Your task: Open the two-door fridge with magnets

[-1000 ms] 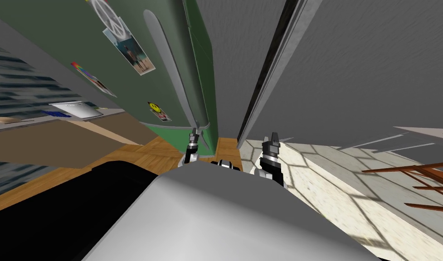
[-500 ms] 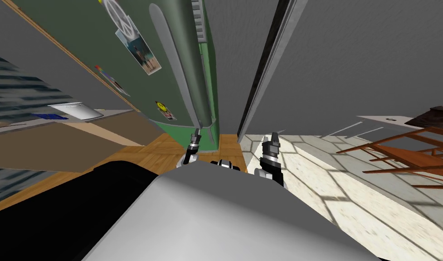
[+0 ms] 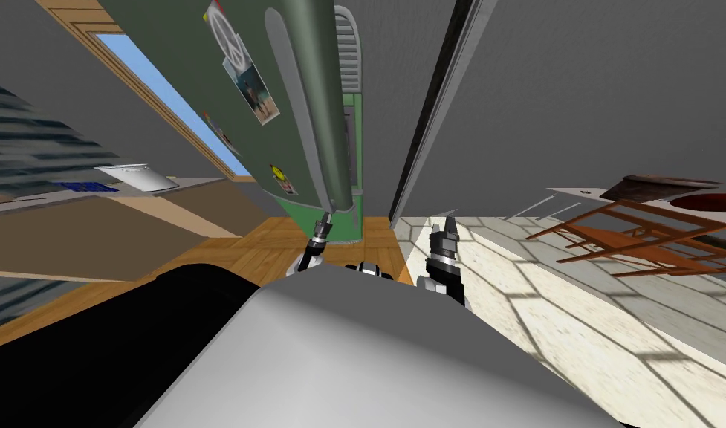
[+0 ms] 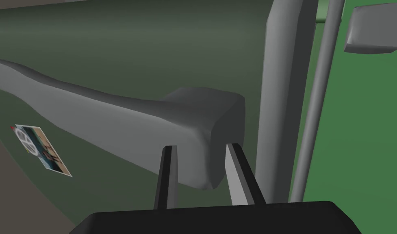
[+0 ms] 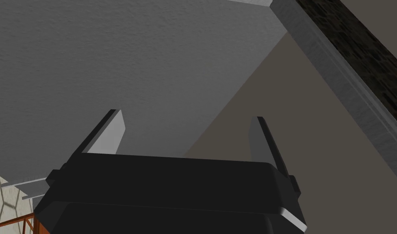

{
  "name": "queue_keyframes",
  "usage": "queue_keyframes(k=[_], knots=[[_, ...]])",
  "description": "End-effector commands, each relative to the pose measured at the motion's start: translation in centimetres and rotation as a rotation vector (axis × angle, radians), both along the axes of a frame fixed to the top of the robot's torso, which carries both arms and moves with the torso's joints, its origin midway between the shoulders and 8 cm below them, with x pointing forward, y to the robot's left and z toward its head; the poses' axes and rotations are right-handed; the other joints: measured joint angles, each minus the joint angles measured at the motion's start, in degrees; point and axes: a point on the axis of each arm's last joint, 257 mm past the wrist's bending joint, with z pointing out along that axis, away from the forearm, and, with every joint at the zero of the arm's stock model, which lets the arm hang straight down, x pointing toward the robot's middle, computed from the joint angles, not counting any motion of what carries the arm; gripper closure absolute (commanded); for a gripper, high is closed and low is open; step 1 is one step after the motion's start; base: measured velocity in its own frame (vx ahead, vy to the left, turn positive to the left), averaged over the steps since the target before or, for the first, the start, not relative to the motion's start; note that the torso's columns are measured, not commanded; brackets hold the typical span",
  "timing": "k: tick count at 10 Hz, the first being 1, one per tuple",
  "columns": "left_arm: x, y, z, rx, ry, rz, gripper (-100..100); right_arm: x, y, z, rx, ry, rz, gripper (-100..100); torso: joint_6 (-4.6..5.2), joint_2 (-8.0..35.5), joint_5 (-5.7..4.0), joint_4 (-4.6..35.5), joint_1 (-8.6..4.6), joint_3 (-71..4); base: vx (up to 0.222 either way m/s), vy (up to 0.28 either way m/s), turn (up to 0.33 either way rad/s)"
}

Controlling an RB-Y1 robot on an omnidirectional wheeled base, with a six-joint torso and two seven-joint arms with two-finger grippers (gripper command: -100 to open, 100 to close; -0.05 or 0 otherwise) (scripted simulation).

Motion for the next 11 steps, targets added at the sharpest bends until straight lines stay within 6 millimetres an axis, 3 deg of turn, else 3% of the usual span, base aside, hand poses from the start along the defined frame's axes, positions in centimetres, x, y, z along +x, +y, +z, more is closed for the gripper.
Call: queue_keyframes(k=[1,3,5,7,9,10,11], knots=[[1.0,-0.3,0.9,0.018,-0.056,-0.03,100,0.0,0.0,0.0,0.0,0.0,0.0,0,-0.16,0.1,0.05,0.0,0.35,0.0,-0.167,0.066,0.135],[1.5,0.0,0.6,0.021,-0.077,-0.044,100,0.0,0.0,0.0,0.0,0.0,0.0,0,0.07,0.1,0.11,0.0,0.33,0.0,-0.086,0.047,0.084],[2.1,-1.4,1.5,0.028,-0.093,-0.098,100,0.0,0.0,0.0,0.0,0.0,0.0,0,-0.18,0.5,0.17,0.2,0.8,0.2,-0.1,0.041,0.075],[2.6,-1.3,0.8,0.031,-0.099,-0.112,100,0.0,0.0,0.0,0.0,0.0,0.0,0,-0.06,0.3,-0.01,0.3,0.37,0.1,-0.052,0.044,0.081],[3.1,-2.3,1.9,0.035,-0.123,-0.16,100,0.0,0.0,0.0,0.0,0.0,0.0,0,-0.25,0.6,0.18,0.3,0.95,0.3,-0.094,0.053,0.097],[3.4,-2.2,0.8,0.04,-0.12,-0.169,100,0.0,0.0,0.0,0.0,0.0,0.0,0,-0.16,0.5,0.03,0.5,0.72,0.2,-0.15,0.092,0.215],[3.8,-2.8,1.4,0.055,-0.131,-0.194,100,0.0,0.0,0.0,0.0,0.0,0.0,0,-0.29,0.7,0.1,0.4,0.88,0.3,-0.149,0.103,0.14]])
